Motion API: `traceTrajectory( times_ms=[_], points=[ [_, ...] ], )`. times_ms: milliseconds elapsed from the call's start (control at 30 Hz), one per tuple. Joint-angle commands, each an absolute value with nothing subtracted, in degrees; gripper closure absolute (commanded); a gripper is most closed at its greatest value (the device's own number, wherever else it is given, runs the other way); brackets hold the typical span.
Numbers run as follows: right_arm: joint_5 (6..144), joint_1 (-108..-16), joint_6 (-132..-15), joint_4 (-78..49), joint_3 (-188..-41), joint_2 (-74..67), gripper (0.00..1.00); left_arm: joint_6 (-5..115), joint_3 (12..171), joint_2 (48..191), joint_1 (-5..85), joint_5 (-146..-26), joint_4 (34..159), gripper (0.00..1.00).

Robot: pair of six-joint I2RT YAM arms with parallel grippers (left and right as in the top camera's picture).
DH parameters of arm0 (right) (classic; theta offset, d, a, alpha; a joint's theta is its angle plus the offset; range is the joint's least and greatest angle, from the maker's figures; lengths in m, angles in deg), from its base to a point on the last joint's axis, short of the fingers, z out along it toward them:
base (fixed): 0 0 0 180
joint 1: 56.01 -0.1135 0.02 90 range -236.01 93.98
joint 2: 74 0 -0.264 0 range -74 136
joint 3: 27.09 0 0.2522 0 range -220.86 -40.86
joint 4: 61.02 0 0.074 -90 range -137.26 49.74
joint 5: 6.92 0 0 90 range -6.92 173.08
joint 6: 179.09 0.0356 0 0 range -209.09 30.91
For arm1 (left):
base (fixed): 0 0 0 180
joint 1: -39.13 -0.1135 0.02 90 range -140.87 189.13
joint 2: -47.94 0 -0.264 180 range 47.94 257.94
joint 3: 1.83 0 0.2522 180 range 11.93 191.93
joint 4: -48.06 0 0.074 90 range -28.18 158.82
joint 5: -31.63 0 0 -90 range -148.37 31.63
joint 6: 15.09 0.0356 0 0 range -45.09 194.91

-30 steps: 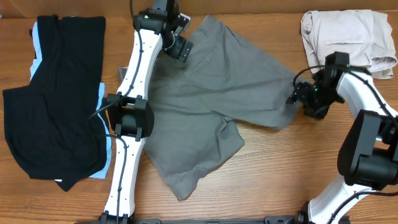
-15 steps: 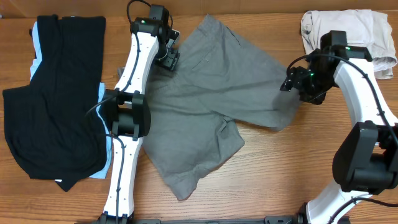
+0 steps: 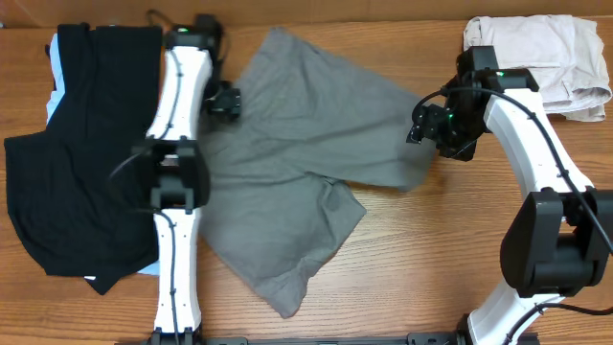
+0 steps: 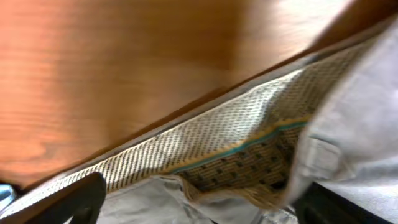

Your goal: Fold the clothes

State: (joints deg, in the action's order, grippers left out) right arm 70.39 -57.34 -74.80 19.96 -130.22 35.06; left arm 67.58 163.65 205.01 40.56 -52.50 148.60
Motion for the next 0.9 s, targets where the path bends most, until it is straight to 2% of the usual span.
traceTrajectory(
  times_ms=[0, 167, 300, 400, 533, 700, 867],
  points=[
    [71.4, -58.3, -74.1, 21.0, -131.6, 33.0, 0.23, 66.9, 161.6, 206.1, 36.6, -57.6, 150.7, 0.00],
    [69.0, -60.2, -79.2, 25.4, -131.6, 33.0, 0.25, 70.3, 162.9, 204.6, 35.4, -62.8, 151.6, 0.00],
    [64.2, -63.8, -84.9, 28.6, -130.7, 33.0, 0.25, 71.1, 166.6, 202.0, 36.4, -62.9, 151.6, 0.00],
    [64.3, -67.8, -85.1, 27.8, -128.1, 33.0, 0.25, 71.1, 169.9, 199.5, 37.3, -62.9, 151.4, 0.00],
    [63.8, -72.9, -84.0, 21.8, -122.0, 33.0, 0.25, 71.1, 175.0, 195.5, 38.2, -62.9, 151.3, 0.00],
    [63.9, -78.1, -82.6, 10.3, -114.2, 33.0, 0.36, 72.1, 178.3, 190.5, 39.0, -62.9, 150.4, 0.00],
    [64.1, -79.3, -81.4, 3.6, -110.3, 33.0, 0.42, 74.4, 178.6, 186.8, 39.6, -62.9, 149.4, 0.00]
  ],
)
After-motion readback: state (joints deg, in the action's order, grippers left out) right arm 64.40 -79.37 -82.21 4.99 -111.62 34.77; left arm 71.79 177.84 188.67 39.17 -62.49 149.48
